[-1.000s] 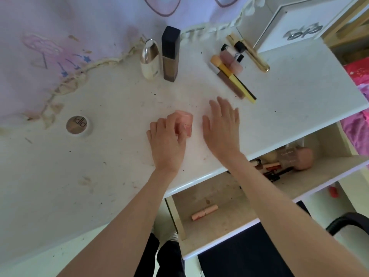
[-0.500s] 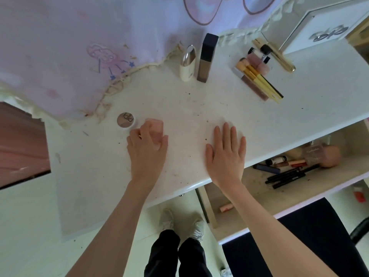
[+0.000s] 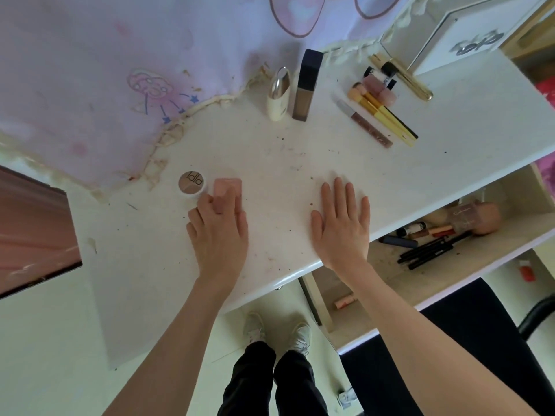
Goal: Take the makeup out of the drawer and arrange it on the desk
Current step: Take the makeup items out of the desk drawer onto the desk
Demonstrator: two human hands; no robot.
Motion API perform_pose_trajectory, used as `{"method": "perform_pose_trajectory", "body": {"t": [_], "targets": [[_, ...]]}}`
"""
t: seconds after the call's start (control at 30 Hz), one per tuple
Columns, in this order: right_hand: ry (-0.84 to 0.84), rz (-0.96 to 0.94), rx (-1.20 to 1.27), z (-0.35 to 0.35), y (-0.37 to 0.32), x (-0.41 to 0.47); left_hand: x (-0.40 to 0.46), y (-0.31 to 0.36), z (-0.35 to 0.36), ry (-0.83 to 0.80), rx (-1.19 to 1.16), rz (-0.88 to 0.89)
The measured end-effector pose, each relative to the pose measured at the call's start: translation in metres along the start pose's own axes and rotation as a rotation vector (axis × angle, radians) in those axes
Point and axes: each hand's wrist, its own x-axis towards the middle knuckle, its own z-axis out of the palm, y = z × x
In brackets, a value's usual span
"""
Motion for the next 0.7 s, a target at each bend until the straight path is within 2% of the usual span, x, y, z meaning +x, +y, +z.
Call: {"method": "perform_pose_trajectory", "body": {"t": [0.1,0.2,0.37,0.47,0.53,0.6,0.63,0.7], "targets": [[-0.005,-0.002,0.006,0.0,-0.001,0.0,-0.004,-0.003,-0.005,-0.04,0.046,0.022],[-0.017,-0.007,0.015,-0.002,-0.002,0.0,-0.007,-0.001,-0.014,-0.069,-0.026,0.105],[-0.044,-0.132,0.141,-0.013,0.019,-0.02,-0.034,0.035,-0.015,0.05,-0.26,0.451],[0.025,-0.159,0.266,-0.013,0.053,-0.055,-0.059,0.069,-0.006,0.064,-0.391,0.674],[0.148,-0.113,0.383,-0.012,0.08,-0.073,-0.078,0.093,0.005,0.031,-0.46,0.77],[0.218,-0.068,0.4,-0.008,0.112,-0.082,-0.097,0.117,0.02,-0.05,-0.495,0.831],[0.203,-0.049,0.372,-0.007,0.128,-0.081,-0.105,0.129,0.028,-0.102,-0.499,0.853],[0.053,0.0,0.283,-0.004,0.162,-0.075,-0.116,0.149,0.045,-0.218,-0.485,0.873]]}}
